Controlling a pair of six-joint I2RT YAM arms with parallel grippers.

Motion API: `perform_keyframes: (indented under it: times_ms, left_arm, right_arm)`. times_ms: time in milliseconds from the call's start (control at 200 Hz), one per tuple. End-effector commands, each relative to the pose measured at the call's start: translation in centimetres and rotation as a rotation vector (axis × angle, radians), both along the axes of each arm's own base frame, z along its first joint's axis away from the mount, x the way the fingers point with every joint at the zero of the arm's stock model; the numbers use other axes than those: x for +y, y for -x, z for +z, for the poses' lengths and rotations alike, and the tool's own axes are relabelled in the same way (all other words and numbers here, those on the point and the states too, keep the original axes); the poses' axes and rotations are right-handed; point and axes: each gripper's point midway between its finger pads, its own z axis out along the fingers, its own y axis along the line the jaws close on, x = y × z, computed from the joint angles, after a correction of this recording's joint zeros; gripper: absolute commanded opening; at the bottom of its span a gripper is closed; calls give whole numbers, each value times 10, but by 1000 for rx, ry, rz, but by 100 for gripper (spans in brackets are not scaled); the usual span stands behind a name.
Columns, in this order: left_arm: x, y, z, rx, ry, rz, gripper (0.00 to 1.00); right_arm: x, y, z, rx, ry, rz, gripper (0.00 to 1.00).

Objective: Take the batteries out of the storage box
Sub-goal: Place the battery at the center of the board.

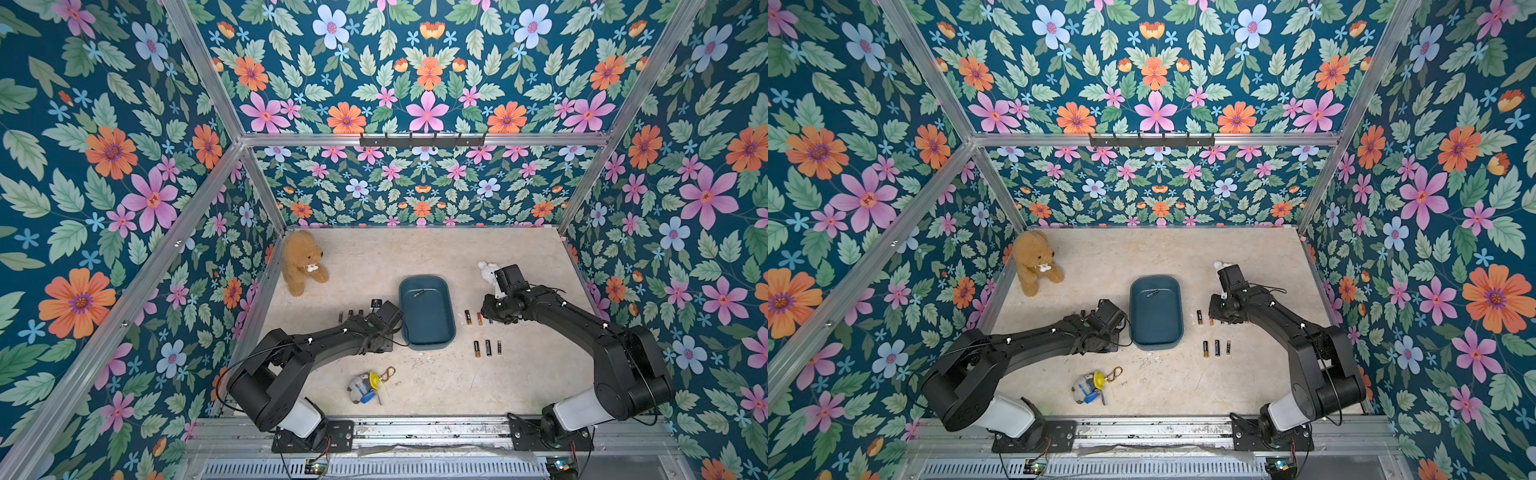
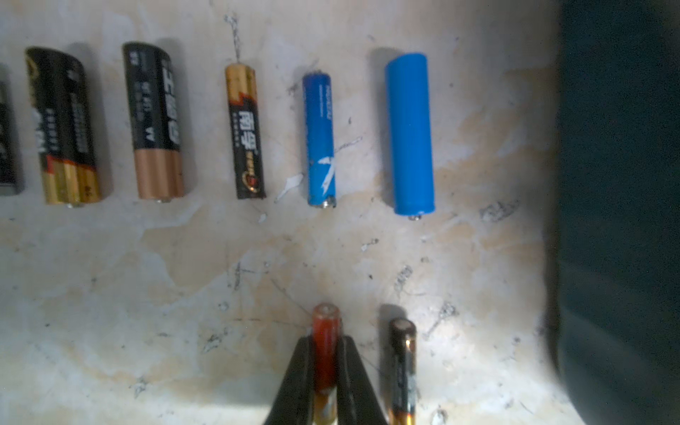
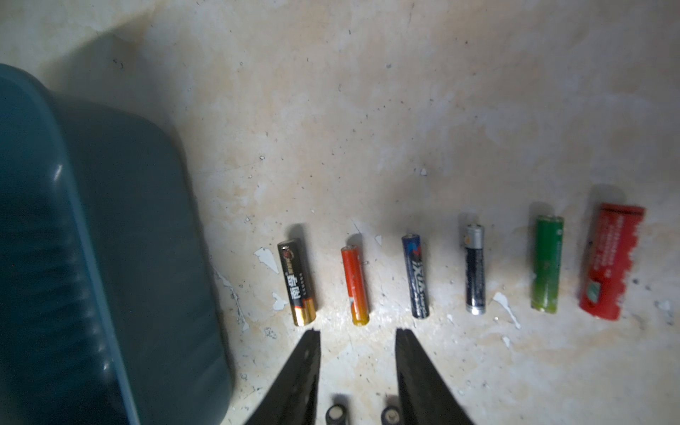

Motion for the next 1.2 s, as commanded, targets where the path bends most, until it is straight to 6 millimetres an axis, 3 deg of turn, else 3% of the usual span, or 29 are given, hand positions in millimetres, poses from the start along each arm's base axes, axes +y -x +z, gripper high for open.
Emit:
perform_keyframes:
  times_ms: [0,1195]
  left_arm:
    - [6,7,-7,32,-16,8,9]
    - [7,7,-2,21,-12,11,20]
  right_arm:
    - [-1,0,1,-1,4,2,40]
    - [-1,1,2,-3,7,0,40]
